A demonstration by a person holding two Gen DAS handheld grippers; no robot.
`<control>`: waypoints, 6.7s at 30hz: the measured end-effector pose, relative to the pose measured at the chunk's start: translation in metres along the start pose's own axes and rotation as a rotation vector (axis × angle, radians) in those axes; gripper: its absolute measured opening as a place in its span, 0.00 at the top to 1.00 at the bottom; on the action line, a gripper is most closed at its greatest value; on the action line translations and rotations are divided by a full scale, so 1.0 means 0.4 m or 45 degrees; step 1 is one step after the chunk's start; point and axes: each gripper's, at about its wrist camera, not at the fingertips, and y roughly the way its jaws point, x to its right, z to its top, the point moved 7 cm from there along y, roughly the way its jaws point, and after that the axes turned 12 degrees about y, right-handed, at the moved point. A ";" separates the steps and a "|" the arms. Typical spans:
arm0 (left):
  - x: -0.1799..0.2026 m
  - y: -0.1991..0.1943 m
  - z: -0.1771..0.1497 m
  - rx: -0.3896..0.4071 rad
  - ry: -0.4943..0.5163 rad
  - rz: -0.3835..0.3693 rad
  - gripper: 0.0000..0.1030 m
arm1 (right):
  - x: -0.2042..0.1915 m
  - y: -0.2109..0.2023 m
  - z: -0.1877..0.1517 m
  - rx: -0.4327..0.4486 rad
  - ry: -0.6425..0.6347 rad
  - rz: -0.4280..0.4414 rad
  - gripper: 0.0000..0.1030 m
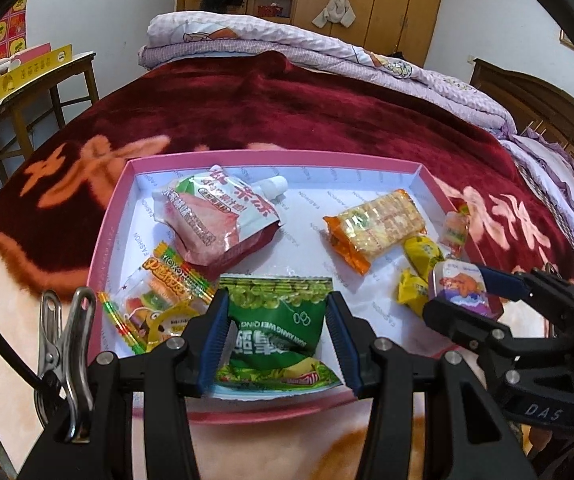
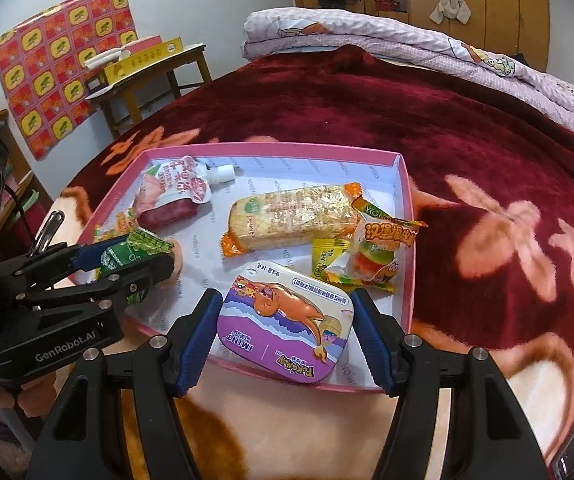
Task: Organize snacks
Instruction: 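Carry the pea bag and tin into the pink tray and open both grippers, then withdraw both open grippers from the tray toward the remaining snacks, then grasp the clear blue-edged candy pack with the left gripper while the right gripper grasps a green pea bag, then carry the candy pack and pea bag over the pink tray with both grippers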
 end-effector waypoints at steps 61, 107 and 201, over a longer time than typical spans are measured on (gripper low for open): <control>0.151 -0.264 -0.181 -0.036 0.077 -0.138 0.40 | 0.004 -0.207 -0.174 -0.029 0.084 0.072 0.34; 0.338 -0.199 -0.337 -0.227 0.262 -0.162 0.41 | 0.082 -0.180 -0.335 -0.197 0.115 0.051 0.37; 0.017 -0.182 0.030 0.058 0.006 -0.012 0.71 | -0.020 -0.150 0.034 0.040 0.083 0.145 0.60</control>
